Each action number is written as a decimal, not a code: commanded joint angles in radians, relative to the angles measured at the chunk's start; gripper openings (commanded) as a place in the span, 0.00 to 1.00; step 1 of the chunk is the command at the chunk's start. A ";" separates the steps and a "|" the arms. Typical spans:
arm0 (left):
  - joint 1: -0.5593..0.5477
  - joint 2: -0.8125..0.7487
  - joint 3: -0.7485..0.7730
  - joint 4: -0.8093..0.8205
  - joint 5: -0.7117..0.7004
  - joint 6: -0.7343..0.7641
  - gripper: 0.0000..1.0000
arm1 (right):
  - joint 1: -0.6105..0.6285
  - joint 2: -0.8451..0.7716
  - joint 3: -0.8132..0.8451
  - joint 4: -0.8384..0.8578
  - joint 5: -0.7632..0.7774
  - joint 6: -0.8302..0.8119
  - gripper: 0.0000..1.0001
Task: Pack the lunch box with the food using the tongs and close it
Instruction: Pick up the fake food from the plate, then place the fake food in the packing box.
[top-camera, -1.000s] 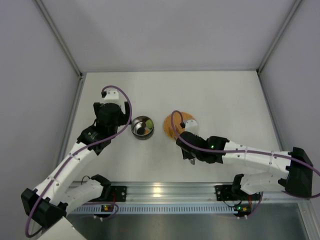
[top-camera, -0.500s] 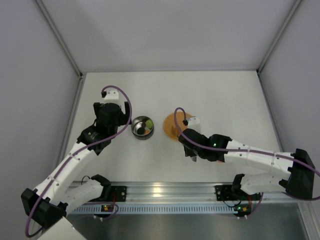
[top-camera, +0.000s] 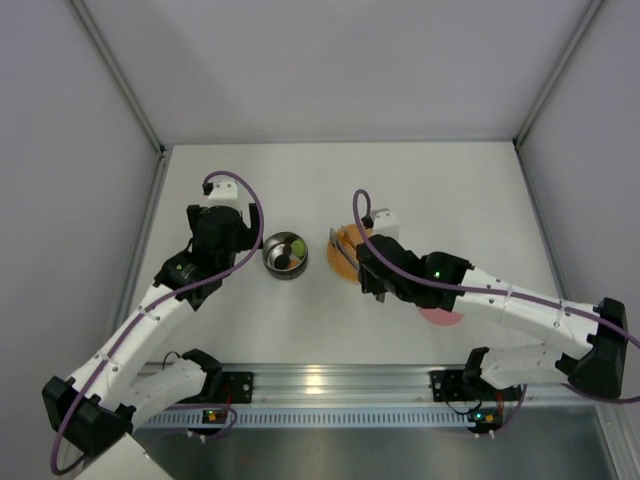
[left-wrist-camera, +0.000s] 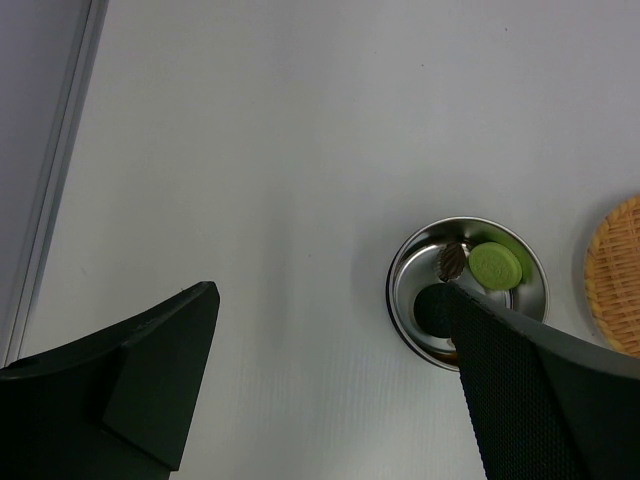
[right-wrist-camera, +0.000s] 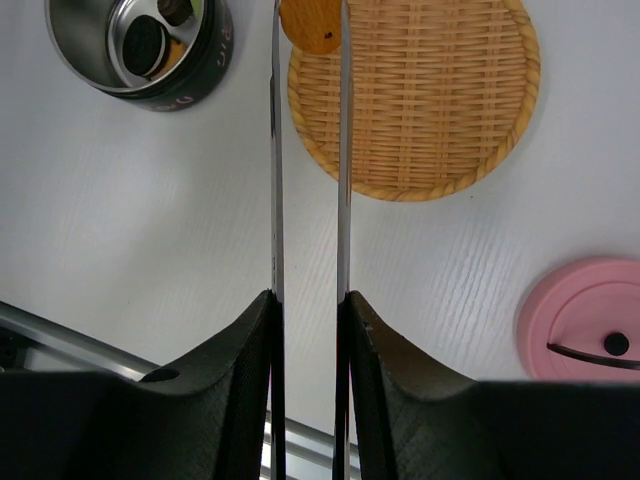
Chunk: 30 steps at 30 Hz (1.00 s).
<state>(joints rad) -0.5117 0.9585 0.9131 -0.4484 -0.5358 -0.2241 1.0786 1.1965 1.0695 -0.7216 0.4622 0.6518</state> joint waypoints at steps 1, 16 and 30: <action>-0.002 -0.003 0.035 0.011 0.002 0.008 0.99 | -0.013 0.021 0.081 0.004 0.024 -0.029 0.28; -0.002 -0.006 0.036 0.011 0.002 0.008 0.99 | 0.046 0.208 0.313 0.051 -0.065 -0.066 0.27; -0.004 -0.012 0.036 0.011 0.003 0.008 0.99 | 0.116 0.371 0.406 0.073 -0.083 -0.066 0.27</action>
<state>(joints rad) -0.5117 0.9581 0.9131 -0.4484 -0.5358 -0.2241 1.1763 1.5658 1.4223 -0.6960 0.3794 0.5938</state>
